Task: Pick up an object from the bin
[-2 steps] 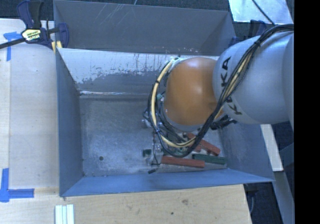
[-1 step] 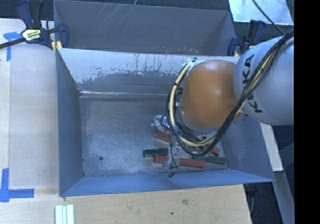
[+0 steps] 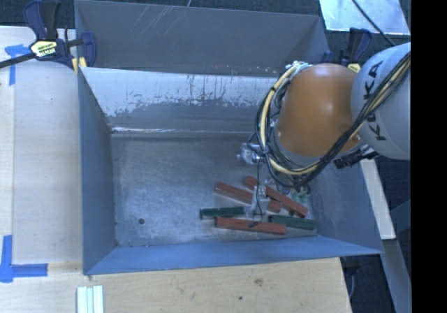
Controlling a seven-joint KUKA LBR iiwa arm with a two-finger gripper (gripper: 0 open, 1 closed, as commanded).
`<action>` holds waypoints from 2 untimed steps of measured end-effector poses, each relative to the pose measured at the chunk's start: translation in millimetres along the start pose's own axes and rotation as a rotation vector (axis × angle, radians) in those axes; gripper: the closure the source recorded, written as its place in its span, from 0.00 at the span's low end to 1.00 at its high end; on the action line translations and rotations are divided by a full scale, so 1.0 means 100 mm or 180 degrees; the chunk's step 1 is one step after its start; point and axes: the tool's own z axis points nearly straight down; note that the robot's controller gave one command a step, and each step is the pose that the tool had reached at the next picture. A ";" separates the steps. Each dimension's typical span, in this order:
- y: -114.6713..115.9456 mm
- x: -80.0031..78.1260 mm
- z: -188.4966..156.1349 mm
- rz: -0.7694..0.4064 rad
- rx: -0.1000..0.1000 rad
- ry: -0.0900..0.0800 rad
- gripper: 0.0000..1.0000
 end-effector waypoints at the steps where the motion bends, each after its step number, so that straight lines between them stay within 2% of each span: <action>1: -0.28 0.07 0.82 -0.0682 -0.0002 0.0001 0.00; 2: -0.39 0.16 0.81 0.0175 -0.0013 0.0016 1.00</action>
Offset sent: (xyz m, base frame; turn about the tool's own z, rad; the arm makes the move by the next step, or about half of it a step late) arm -0.0175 -0.0414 -0.0851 0.0583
